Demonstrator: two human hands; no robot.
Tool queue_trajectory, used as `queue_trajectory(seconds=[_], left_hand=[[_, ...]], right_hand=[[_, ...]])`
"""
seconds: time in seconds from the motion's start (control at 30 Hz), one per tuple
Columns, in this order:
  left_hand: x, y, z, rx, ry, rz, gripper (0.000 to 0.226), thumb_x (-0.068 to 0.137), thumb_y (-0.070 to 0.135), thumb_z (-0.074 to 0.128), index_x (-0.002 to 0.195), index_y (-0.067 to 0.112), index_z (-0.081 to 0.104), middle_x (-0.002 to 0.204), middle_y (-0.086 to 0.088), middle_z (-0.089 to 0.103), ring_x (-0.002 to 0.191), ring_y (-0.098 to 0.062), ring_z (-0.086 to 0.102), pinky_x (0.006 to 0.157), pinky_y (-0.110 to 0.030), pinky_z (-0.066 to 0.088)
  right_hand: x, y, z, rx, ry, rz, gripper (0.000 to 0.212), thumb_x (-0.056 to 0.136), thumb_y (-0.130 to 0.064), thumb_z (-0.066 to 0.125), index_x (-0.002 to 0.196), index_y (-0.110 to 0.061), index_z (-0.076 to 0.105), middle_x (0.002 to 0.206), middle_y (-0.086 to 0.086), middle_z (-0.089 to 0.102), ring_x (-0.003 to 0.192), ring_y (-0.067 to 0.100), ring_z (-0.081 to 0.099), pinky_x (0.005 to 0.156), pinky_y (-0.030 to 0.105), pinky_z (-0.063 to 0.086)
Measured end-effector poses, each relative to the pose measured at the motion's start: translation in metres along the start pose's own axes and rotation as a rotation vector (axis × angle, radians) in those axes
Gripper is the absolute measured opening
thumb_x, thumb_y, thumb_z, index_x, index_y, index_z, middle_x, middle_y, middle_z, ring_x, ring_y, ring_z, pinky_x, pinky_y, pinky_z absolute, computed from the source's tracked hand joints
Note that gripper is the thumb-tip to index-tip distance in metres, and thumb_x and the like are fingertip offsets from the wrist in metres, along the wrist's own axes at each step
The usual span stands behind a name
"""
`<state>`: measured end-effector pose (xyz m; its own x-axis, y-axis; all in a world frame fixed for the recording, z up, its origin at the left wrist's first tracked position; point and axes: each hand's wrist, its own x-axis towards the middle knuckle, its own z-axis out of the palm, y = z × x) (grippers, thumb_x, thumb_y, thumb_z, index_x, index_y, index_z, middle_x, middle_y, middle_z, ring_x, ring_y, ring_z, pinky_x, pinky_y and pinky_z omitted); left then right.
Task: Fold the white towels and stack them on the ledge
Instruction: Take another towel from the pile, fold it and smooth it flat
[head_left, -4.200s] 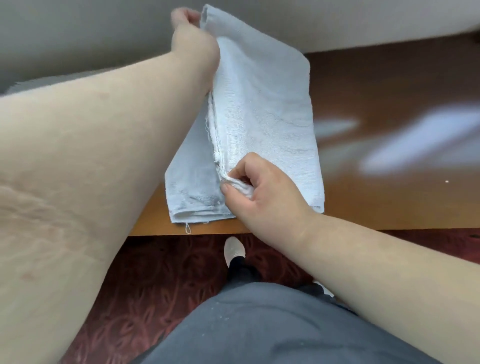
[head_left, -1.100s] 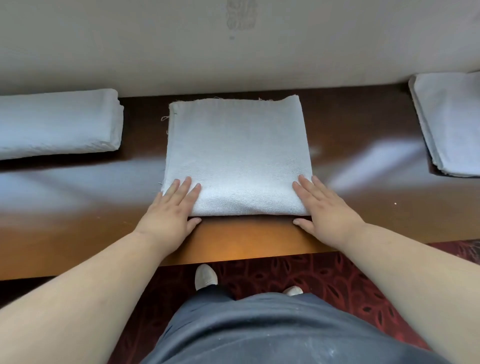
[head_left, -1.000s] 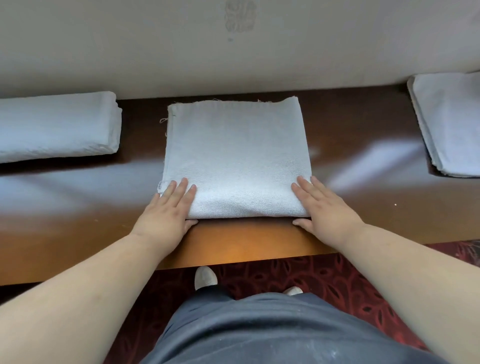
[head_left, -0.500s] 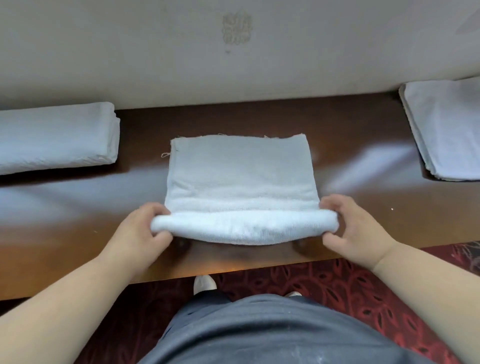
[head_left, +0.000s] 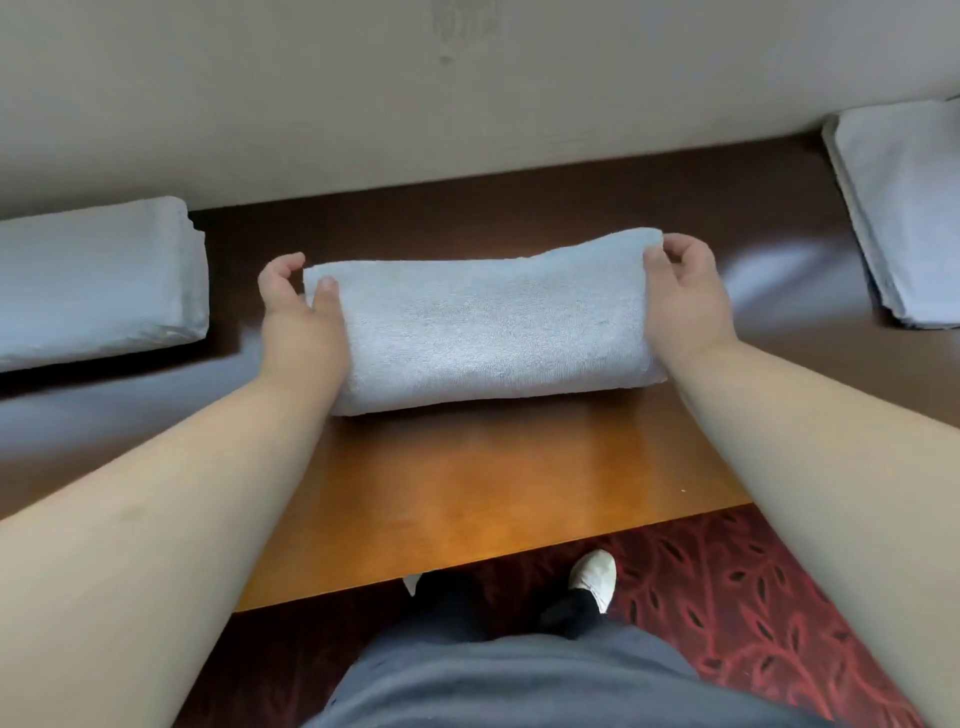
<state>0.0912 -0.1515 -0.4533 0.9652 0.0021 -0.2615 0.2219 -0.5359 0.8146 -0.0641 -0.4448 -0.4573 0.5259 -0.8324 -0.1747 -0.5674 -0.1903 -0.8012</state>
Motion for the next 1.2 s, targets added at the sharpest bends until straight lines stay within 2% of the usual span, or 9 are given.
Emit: queue_trajectory(seconds=[0.1,0.23,0.33,0.43,0.53,0.6,0.67,0.87,1.2], left_hand=[[0.02,-0.005,0.01,0.06,0.011,-0.023,0.032,0.099,0.038,0.04,0.131,0.035,0.036,0.095,0.006,0.056,0.075,-0.005,0.052,0.061,-0.022,0.035],[0.025,-0.007,0.024,0.149,0.023,-0.07,0.032,0.101,0.035,0.038,0.132,0.031,0.037,0.106,-0.001,0.054,0.074,-0.008,0.049,0.078,-0.029,0.036],[0.027,0.006,0.025,0.331,0.103,-0.003,0.04,0.099,0.027,0.044,0.138,0.029,0.037,0.128,-0.004,0.053,0.105,-0.022,0.055,0.092,-0.038,0.04],[0.004,0.041,0.035,0.325,0.114,0.369,0.033,0.096,0.022,0.045,0.128,0.028,0.052,0.134,-0.005,0.055,0.121,-0.03,0.051,0.095,-0.039,0.043],[-0.052,0.042,0.066,0.659,-0.256,0.96,0.05,0.097,0.032,0.023,0.142,0.021,0.041,0.144,-0.009,0.048,0.134,-0.033,0.042,0.107,-0.047,0.034],[-0.063,0.031,0.079,0.928,-0.469,0.913,0.063,0.098,0.044,0.008,0.155,0.018,0.013,0.162,-0.004,0.016,0.149,-0.027,0.009,0.118,-0.05,0.006],[-0.051,0.023,0.083,0.986,-0.52,0.862,0.065,0.096,0.048,0.002,0.156,0.022,0.004,0.164,0.0,0.004,0.15,-0.023,-0.003,0.118,-0.049,-0.001],[-0.019,0.016,0.077,1.067,-0.478,0.758,0.069,0.09,0.064,0.0,0.153,0.037,0.002,0.164,-0.002,-0.001,0.15,-0.025,-0.006,0.118,-0.051,-0.003],[0.002,0.016,0.071,1.078,-0.545,0.714,0.071,0.086,0.068,0.002,0.151,0.041,-0.004,0.164,-0.001,-0.004,0.15,-0.023,-0.005,0.119,-0.048,-0.001]], right_hand=[[0.016,0.007,0.013,-0.102,0.013,0.0,0.033,0.094,-0.051,0.044,0.12,-0.035,0.058,0.096,-0.021,0.062,0.09,0.001,0.058,0.08,0.022,0.038],[0.022,0.007,0.022,-0.248,0.021,0.022,0.039,0.097,-0.05,0.042,0.127,-0.029,0.055,0.113,-0.006,0.065,0.104,0.02,0.058,0.086,0.03,0.041],[0.017,-0.001,0.023,-0.324,0.064,0.012,0.04,0.1,-0.044,0.043,0.134,-0.025,0.05,0.13,0.003,0.057,0.117,0.026,0.054,0.099,0.039,0.042],[0.004,-0.016,0.015,-0.347,0.218,-0.206,0.042,0.101,-0.035,0.042,0.138,-0.018,0.053,0.142,0.005,0.049,0.133,0.025,0.042,0.113,0.041,0.03],[-0.024,-0.034,0.025,-0.437,0.141,-0.678,0.04,0.099,-0.027,0.04,0.134,-0.015,0.056,0.141,0.007,0.054,0.135,0.028,0.041,0.113,0.051,0.027],[-0.043,-0.035,0.041,-0.67,-0.138,-0.758,0.044,0.102,-0.028,0.036,0.143,-0.017,0.049,0.151,0.007,0.045,0.144,0.029,0.03,0.116,0.053,0.021],[-0.049,-0.028,0.051,-0.91,-0.352,-0.603,0.056,0.102,-0.043,0.02,0.155,-0.024,0.029,0.164,0.004,0.023,0.152,0.025,0.009,0.121,0.051,0.006],[-0.029,-0.011,0.045,-1.036,-0.322,-0.425,0.082,0.086,-0.08,0.005,0.157,-0.038,0.008,0.167,0.002,0.001,0.153,0.021,-0.007,0.117,0.059,-0.008],[-0.005,0.001,0.023,-0.936,-0.461,-0.482,0.08,0.086,-0.079,0.006,0.156,-0.04,0.002,0.167,-0.007,-0.004,0.152,0.012,-0.009,0.12,0.055,0.009]])
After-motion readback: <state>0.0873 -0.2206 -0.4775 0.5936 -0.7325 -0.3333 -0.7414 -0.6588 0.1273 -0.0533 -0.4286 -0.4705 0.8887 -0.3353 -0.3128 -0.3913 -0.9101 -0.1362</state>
